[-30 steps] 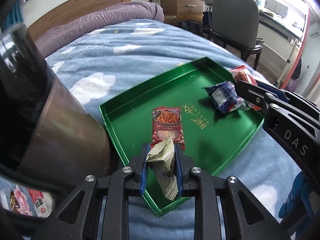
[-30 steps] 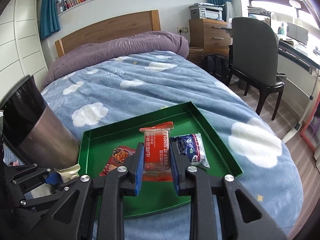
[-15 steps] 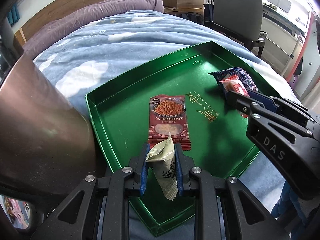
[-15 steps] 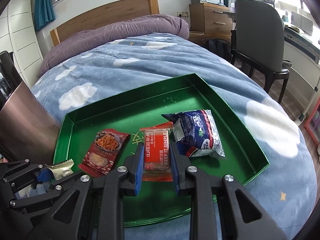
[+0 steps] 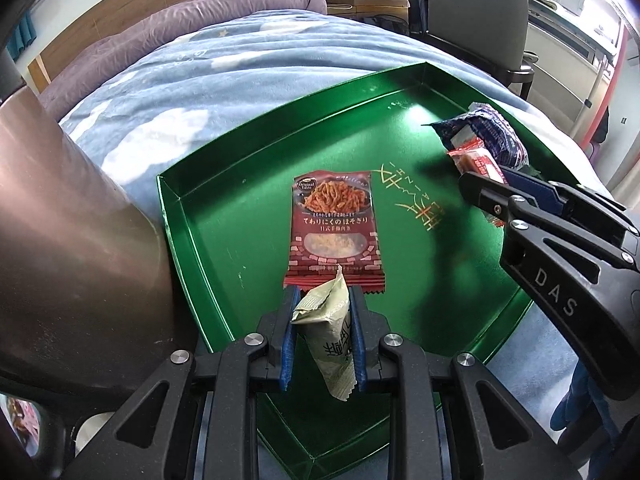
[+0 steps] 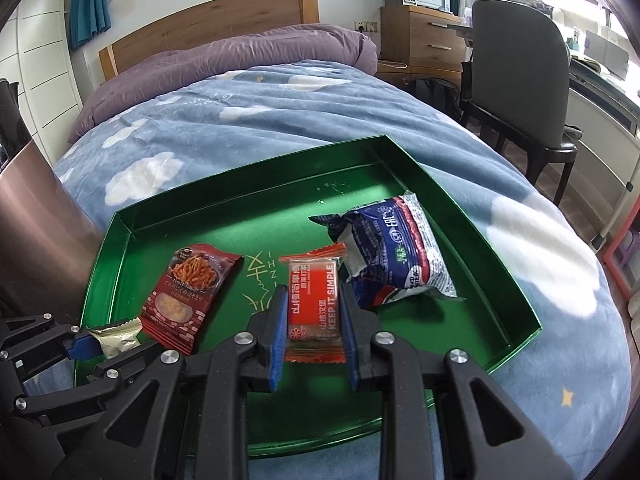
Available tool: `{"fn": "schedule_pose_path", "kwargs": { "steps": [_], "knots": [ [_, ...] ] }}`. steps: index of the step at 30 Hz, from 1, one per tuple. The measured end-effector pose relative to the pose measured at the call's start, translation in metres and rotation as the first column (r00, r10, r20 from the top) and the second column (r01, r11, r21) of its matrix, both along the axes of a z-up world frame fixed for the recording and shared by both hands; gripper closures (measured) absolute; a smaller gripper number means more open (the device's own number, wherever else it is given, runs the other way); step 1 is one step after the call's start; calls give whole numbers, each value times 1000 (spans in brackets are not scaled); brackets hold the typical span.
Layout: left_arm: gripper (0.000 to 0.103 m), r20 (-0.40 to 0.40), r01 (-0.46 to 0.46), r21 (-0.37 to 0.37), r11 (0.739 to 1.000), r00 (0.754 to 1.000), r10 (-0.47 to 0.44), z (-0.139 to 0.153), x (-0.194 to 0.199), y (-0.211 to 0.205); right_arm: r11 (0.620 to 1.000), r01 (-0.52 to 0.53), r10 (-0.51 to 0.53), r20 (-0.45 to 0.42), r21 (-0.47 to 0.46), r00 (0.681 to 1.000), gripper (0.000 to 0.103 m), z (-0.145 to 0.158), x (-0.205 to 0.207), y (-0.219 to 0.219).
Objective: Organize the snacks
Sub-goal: 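Lower both candies into the tray and open both tools to release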
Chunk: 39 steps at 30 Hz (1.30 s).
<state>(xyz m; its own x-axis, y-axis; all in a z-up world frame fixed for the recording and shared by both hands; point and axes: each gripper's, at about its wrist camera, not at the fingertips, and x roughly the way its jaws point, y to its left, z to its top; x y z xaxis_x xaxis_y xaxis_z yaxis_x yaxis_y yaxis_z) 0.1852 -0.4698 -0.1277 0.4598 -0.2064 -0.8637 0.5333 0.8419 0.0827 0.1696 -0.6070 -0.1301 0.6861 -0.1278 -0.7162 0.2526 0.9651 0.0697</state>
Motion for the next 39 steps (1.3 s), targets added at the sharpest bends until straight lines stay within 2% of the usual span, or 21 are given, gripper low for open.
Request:
{"fn": "schedule_pose_path", "kwargs": {
  "steps": [15,19,24,30,39],
  "knots": [
    [82,-8,-5,-17,1000,1000,5,1,2,4,1000,3,-3,6,6,1000,76,-1,-3,1],
    [74,-11,-6,-19,1000,1000,6,2,2,5,1000,1,-1,-1,-1,1000,76,0,-3,3],
    [71,9,-5,-15,1000,1000,5,8,-1,5,1000,0,0,1,0,1000,75,3,-6,6],
    [65,69,15,-11,1000,998,-14,24,-9,2,1000,-3,3,21,-3,1000,74,15,-16,10],
    [60,123,27,-53,998,992,-21,58,-24,8,1000,17,-16,63,-23,998,72,48,-39,11]
  ]
}}
